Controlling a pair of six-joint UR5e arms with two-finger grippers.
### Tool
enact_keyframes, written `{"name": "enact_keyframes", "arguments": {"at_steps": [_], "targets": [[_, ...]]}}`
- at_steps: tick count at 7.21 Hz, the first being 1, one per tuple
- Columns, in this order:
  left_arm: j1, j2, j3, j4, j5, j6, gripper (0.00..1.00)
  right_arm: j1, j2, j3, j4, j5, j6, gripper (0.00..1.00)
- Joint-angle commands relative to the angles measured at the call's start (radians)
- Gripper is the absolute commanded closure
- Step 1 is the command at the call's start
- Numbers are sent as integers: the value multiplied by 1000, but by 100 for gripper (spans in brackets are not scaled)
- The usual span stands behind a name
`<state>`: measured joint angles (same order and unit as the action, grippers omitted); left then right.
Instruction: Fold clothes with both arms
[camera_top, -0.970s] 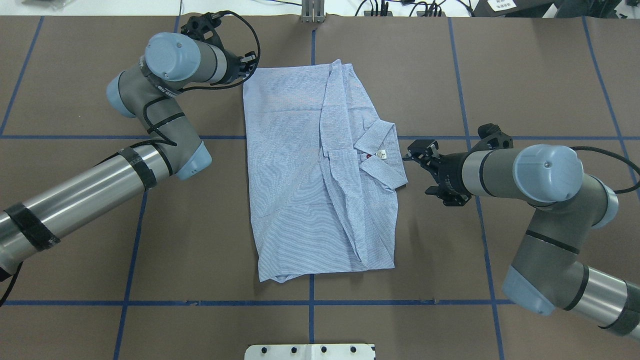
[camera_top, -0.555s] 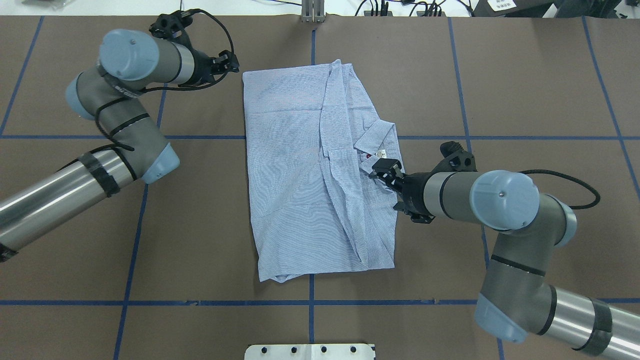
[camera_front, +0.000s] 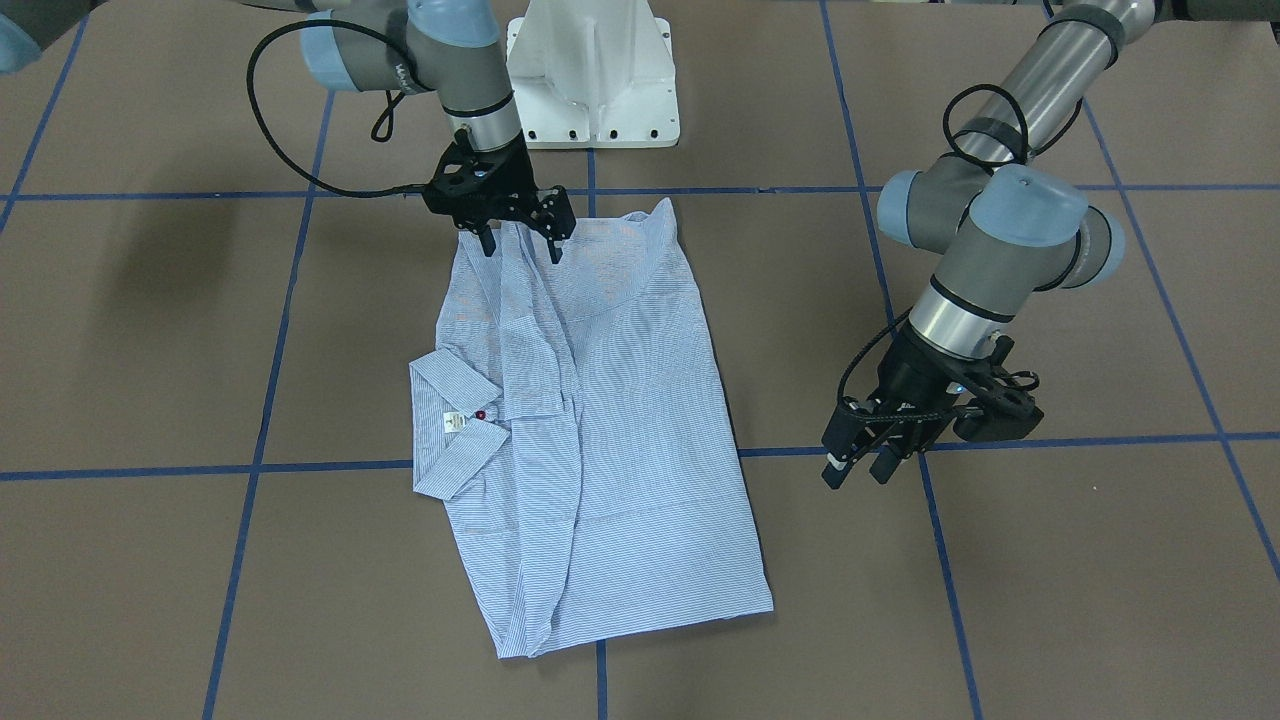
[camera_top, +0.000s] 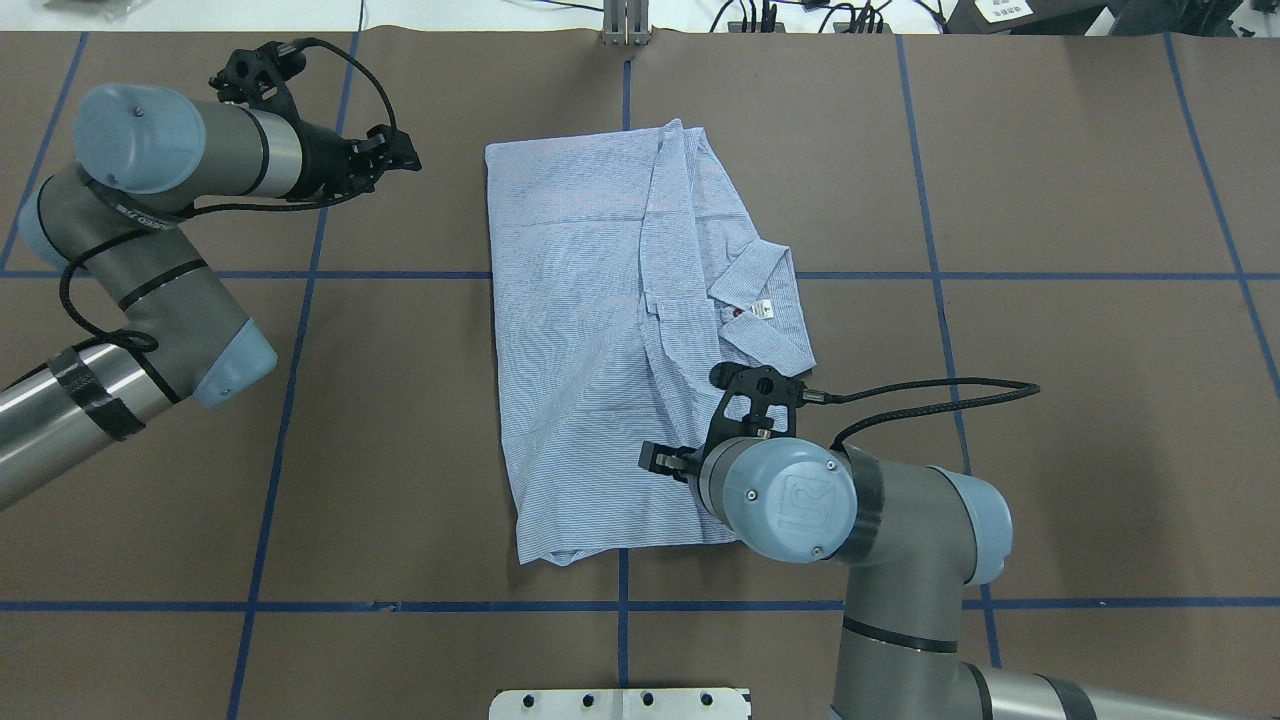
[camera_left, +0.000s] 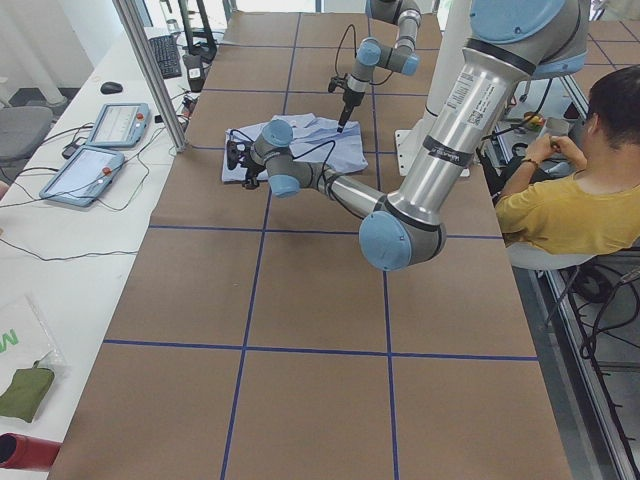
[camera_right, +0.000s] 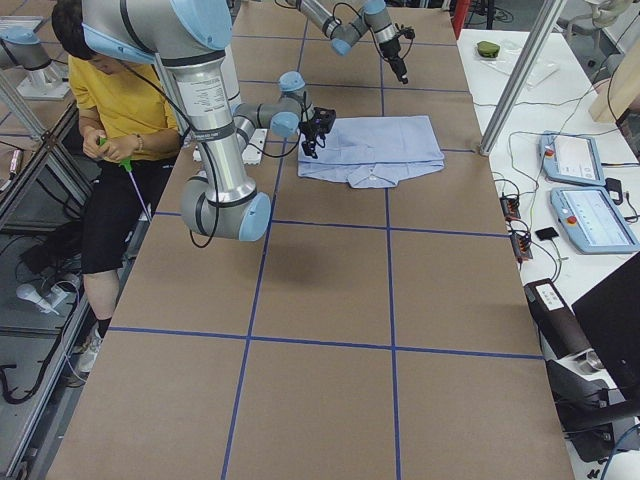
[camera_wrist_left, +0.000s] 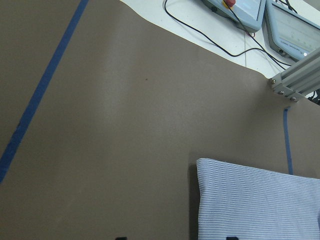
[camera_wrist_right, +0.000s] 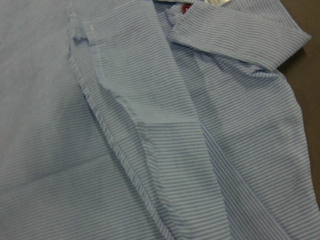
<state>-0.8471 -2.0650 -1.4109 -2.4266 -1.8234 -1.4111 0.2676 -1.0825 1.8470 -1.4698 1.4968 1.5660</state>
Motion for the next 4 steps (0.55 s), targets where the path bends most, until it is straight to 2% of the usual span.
{"name": "enact_keyframes", "arguments": {"at_steps": [1, 4], "targets": [[-1, 3, -3, 1, 0, -6, 27, -33, 27, -8, -171, -32, -276, 0], [-1, 3, 0, 1, 0, -9, 27, -24, 6, -9, -230, -33, -367, 0]]}}
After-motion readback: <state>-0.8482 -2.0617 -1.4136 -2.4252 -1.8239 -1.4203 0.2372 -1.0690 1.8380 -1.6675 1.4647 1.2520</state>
